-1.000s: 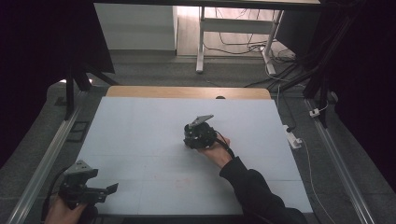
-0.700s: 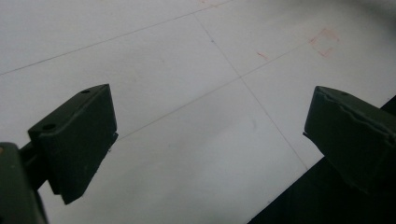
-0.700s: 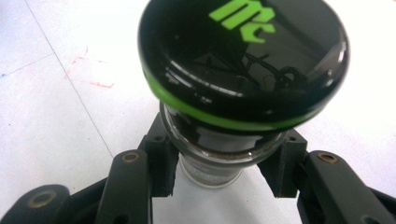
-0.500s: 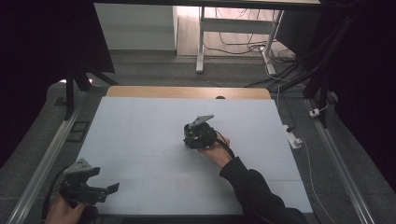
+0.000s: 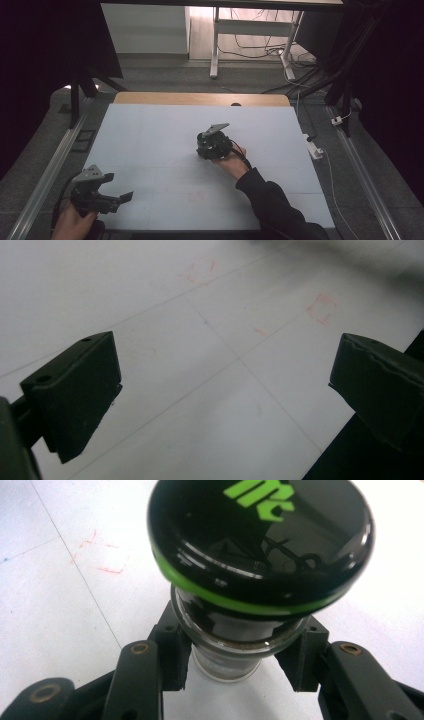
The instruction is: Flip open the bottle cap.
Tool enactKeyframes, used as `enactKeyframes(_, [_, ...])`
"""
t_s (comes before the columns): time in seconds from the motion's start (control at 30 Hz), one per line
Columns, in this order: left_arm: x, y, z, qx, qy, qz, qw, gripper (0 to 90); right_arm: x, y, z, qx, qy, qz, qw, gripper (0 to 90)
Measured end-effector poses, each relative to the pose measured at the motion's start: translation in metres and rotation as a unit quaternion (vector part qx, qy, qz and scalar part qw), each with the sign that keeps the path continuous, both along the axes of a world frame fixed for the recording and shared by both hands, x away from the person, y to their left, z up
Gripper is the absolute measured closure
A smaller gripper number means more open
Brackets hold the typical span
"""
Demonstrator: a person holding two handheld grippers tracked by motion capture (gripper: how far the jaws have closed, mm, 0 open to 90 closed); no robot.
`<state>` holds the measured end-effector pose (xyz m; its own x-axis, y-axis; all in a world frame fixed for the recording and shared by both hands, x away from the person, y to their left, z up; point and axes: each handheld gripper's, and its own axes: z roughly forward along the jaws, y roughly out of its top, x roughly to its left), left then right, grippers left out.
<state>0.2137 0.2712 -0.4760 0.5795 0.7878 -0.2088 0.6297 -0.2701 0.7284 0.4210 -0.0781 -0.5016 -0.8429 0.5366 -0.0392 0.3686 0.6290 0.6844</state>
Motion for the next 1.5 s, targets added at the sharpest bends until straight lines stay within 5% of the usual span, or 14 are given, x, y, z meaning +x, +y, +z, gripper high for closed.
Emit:
enactKeyframes(0.3, [0.017, -0.015, 0.004, 0.01, -0.019, -0.006, 0.9998, 0.0, 0.0, 0.0, 0.0, 0.0, 0.0, 0.001, 1.0, 52.2])
enactKeyframes(0.53, [0.031, -0.026, 0.007, -0.009, -0.019, -0.027, 0.9994, 0.0, 0.001, 0.0, 0.0, 0.0, 0.0, 0.003, 1.0, 52.1])
enactKeyframes(1.0, [0.068, -0.049, 0.009, 0.025, -0.029, -0.044, 0.9983, 0.0, 0.001, 0.0, 0.0, -0.001, 0.0, 0.005, 1.0, 52.1])
enactKeyframes(1.5, [0.113, -0.075, 0.004, 0.048, -0.036, -0.086, 0.9945, 0.0, 0.001, 0.0, 0.0, -0.002, -0.002, 0.008, 1.0, 52.1])
